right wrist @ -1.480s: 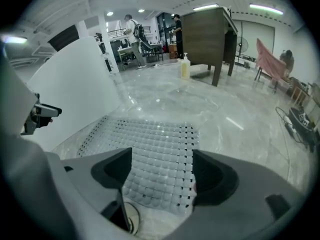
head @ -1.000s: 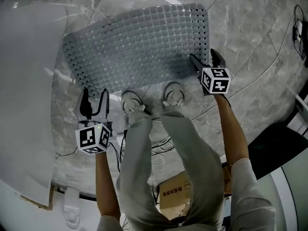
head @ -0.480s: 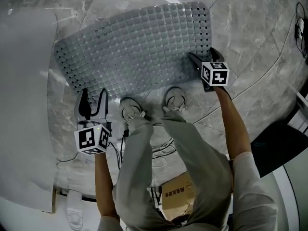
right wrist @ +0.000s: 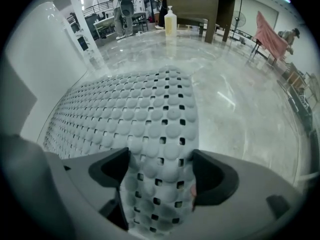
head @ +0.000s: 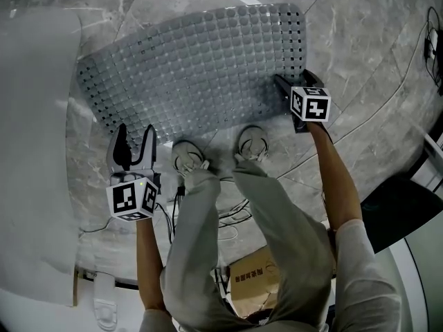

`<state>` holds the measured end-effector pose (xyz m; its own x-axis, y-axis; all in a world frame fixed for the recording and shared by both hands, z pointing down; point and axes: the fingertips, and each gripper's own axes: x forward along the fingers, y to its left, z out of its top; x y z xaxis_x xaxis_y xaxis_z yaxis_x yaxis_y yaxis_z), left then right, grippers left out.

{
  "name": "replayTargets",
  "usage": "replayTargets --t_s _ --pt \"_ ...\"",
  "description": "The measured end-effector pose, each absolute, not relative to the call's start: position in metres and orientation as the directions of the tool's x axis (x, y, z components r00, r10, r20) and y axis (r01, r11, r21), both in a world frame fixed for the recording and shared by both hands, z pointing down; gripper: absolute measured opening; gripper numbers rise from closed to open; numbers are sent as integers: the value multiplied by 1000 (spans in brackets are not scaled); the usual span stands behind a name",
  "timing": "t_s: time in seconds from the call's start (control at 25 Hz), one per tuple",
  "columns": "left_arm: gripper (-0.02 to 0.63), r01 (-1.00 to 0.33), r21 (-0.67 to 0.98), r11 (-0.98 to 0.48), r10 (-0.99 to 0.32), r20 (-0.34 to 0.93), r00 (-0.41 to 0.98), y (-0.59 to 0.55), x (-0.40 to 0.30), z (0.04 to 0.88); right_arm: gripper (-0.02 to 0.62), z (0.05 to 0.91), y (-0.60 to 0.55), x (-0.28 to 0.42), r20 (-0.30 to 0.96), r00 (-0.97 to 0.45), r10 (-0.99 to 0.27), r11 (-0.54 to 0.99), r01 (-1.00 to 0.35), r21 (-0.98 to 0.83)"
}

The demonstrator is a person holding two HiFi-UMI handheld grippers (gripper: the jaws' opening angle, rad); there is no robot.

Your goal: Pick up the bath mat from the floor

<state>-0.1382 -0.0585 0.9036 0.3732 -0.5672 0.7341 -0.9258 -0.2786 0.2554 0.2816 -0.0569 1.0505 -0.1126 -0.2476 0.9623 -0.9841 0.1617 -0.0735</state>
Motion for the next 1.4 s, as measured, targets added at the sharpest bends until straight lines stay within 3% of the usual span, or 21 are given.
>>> replayTargets --t_s 0.08,0.28,0.44,0.84,1.0,1.4 --pt "284 -923 263 -280 -569 729 381 -61 -134 905 386 1050 -57 276 965 -110 -238 168 -983 -71" --pt "284 -922 272 -275 -567 729 384 -59 -135 904 160 1044 -56 246 972 -117 -202 237 -969 -67" --pt "284 -932 265 -246 -567 741 360 -55 -154 901 72 1041 -53 231 978 -117 -173 274 -959 -66" --pt "286 -958 222 -184 -564 774 288 -30 -204 915 58 1044 -51 230 983 -79 -165 265 -964 -32" --pt "367 -959 219 -183 -506 815 282 -19 -218 943 57 1044 -50 232 983 -76 -165 266 -964 -30" --pt "466 -980 180 -89 -355 913 200 -7 -258 1028 57 1045 -52 232 981 -110 -161 259 -964 -66"
